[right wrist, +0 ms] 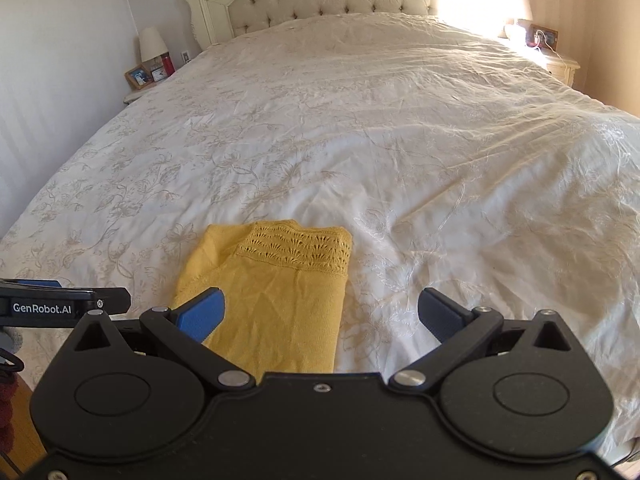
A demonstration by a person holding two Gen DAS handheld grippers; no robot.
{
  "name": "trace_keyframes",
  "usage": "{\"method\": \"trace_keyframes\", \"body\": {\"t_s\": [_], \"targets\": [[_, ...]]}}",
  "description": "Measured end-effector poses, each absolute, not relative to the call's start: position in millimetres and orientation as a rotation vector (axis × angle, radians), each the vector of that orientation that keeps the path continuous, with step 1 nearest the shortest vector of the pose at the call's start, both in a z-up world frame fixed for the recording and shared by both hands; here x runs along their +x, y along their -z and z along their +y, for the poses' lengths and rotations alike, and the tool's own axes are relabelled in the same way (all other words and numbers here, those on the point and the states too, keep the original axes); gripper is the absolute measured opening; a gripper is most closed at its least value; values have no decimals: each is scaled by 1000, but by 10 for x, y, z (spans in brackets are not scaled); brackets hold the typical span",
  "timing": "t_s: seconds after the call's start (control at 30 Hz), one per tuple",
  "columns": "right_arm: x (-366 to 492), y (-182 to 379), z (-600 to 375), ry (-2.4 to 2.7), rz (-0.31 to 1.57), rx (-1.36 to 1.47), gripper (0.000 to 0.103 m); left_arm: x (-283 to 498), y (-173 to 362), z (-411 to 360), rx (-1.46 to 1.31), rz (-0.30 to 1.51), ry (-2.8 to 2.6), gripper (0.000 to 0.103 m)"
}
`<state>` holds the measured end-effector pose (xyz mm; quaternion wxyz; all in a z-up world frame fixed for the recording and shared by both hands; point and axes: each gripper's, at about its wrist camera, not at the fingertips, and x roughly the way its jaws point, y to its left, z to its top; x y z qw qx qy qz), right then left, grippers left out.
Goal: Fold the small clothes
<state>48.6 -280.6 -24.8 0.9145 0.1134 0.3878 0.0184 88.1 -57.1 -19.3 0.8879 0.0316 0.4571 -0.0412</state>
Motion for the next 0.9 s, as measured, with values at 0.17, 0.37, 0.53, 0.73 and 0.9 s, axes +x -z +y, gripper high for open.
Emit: {"method": "trace_keyframes", "body": {"t_s": [0.17,0.37,0.53,0.73,0.9], "targets": [[380,238,-2742,-23,841,291,102,716,150,-550,133,937,46,101],[199,165,-2562,23,839,277,102,508,123,-406,114,959,68,101],[48,84,-2371,6,850,206,102,329,100,-291,72,979,74,100],[-102,89,-2237,43,903,184,102,156,94,-211,66,990,76,100],[-268,47,-2197,60,904,183,102,49,66,-141,62,991,69,100]]}}
